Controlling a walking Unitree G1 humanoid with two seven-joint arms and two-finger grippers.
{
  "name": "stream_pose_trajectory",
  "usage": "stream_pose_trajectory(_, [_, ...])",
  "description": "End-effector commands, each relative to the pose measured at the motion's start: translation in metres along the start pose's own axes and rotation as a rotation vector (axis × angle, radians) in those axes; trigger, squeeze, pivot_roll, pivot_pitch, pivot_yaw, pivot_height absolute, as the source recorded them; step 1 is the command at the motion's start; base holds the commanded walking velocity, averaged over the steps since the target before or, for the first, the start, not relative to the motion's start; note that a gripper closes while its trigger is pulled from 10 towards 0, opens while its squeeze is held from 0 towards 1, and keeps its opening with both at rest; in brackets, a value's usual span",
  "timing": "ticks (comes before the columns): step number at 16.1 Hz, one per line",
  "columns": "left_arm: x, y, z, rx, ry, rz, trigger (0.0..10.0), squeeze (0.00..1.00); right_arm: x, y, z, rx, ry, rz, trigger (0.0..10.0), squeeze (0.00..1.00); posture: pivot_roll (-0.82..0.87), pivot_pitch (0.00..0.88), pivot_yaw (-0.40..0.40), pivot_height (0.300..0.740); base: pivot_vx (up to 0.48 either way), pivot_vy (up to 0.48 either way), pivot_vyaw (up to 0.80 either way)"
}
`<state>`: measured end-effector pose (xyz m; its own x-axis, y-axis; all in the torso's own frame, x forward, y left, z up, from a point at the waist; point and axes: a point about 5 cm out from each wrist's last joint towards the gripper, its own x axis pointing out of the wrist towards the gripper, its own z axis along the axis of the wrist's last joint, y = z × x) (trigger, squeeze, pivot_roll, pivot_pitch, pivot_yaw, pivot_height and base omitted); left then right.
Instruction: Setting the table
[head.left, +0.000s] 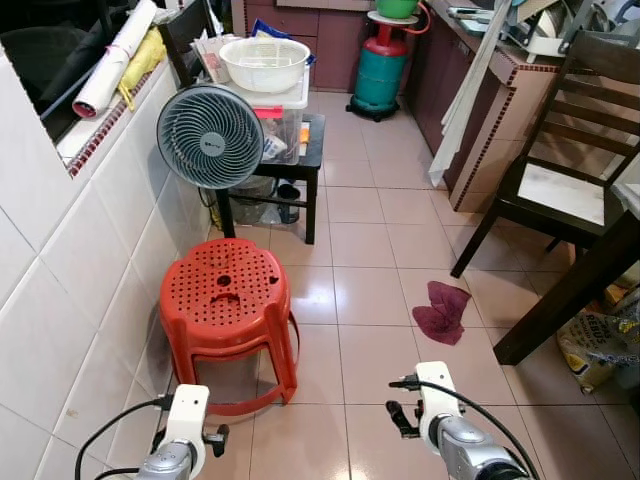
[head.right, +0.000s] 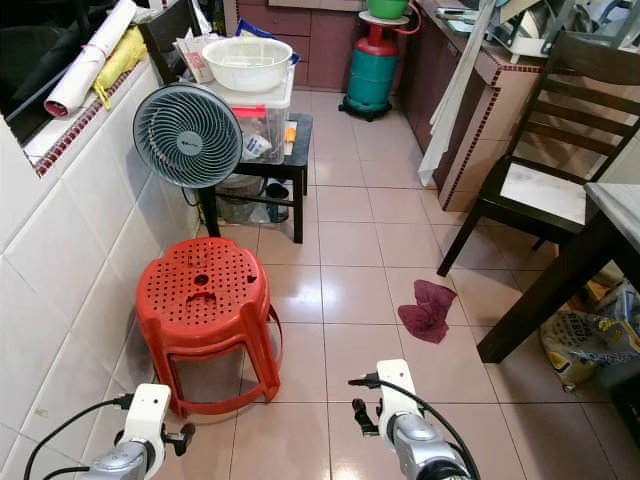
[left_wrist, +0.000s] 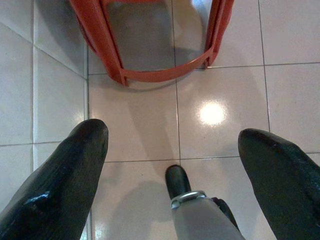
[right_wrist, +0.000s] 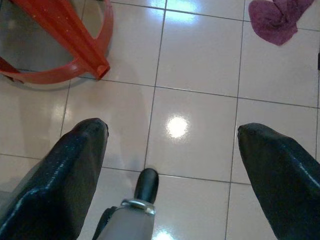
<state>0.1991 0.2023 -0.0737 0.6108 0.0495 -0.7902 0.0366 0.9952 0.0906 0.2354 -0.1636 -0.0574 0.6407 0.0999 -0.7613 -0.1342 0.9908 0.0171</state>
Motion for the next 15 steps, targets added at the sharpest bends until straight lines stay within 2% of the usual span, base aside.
stream_pose_trajectory(1, [0.0, -0.003, -0.001, 0.0, 0.001, -0.009, 10.0, 0.0, 0.001, 0.0, 0.006, -0.003, -0.019, 0.002, 10.0, 0.0, -0.02, 0.0, -0.055, 0.74, 0.0, 0.0, 0.0])
stream_pose_trajectory(5, [0.002, -0.025, 0.003, 0.052, -0.001, -0.079, 10.0, 0.0, 0.0, -0.003, 0.005, -0.029, -0.014, 0.001, 10.0, 0.0, -0.07, 0.0, -0.016, 0.74, 0.0, 0.0, 0.0])
stream_pose_trajectory(8, [0.002, -0.032, 0.004, 0.088, 0.0, -0.113, 10.0, 0.0, -0.001, -0.01, 0.002, 0.032, -0.019, -0.039, 10.0, 0.0, -0.11, 0.0, 0.013, 0.74, 0.0, 0.0, 0.0])
stream_pose_trajectory(10, [0.001, -0.034, -0.003, 0.115, 0.019, -0.131, 10.0, 0.0, -0.004, -0.015, -0.011, 0.083, -0.004, -0.067, 10.0, 0.0, -0.13, 0.0, 0.004, 0.74, 0.0, 0.0, 0.0])
stream_pose_trajectory(13, [0.002, -0.029, 0.001, 0.102, 0.007, -0.119, 10.0, 0.0, -0.004, -0.006, -0.017, 0.077, 0.007, -0.041, 10.0, 0.0, -0.13, 0.0, -0.015, 0.74, 0.0, 0.0, 0.0])
stream_pose_trajectory(14, [0.003, -0.019, 0.011, 0.039, -0.023, -0.07, 10.0, 0.0, -0.002, 0.003, -0.009, 0.069, -0.023, -0.013, 10.0, 0.0, -0.12, 0.0, -0.021, 0.74, 0.0, 0.0, 0.0])
stream_pose_trajectory(15, [0.004, -0.015, 0.019, 0.039, -0.055, -0.048, 10.0, 0.0, 0.0, 0.008, -0.001, 0.073, -0.056, 0.002, 10.0, 0.0, -0.11, 0.0, -0.018, 0.74, 0.0, 0.0, 0.0])
